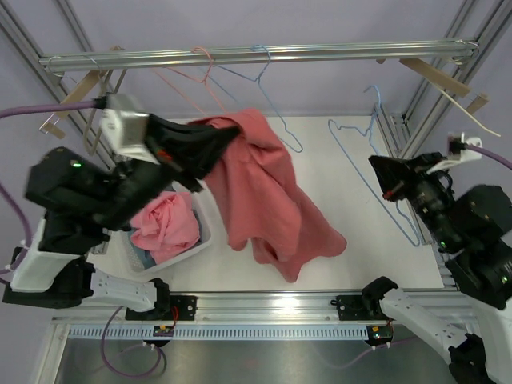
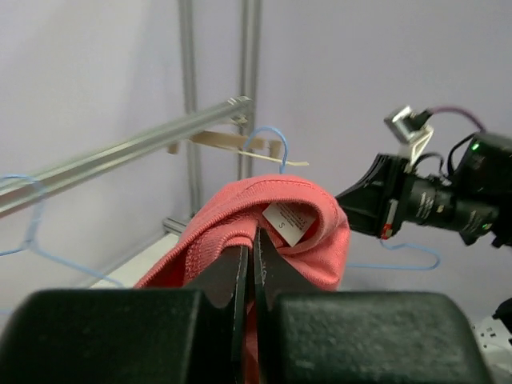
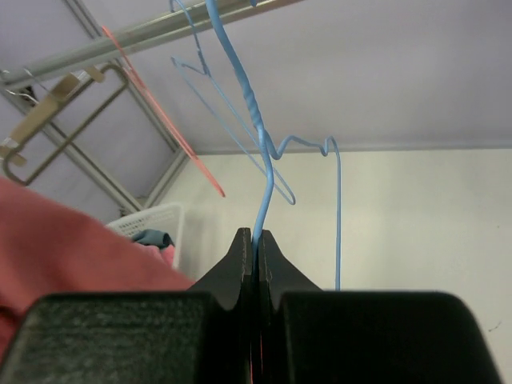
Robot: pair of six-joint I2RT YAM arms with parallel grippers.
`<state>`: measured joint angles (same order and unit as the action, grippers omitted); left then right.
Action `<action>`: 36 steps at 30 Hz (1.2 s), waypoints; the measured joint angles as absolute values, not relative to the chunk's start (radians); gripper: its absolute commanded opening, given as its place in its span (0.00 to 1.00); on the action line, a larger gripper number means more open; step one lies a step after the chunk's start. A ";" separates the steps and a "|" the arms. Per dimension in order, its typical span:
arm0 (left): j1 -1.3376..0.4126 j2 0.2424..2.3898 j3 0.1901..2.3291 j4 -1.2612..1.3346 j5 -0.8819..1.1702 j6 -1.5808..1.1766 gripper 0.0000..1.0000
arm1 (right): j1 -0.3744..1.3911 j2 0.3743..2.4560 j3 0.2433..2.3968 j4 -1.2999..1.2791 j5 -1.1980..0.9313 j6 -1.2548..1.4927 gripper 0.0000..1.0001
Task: Remove the t-shirt from the hanger
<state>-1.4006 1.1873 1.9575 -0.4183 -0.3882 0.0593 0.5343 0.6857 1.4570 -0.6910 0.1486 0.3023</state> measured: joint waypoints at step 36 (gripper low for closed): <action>-1.400 0.920 1.811 0.262 -0.912 1.044 0.00 | 0.428 1.387 1.680 -0.357 0.058 0.277 0.00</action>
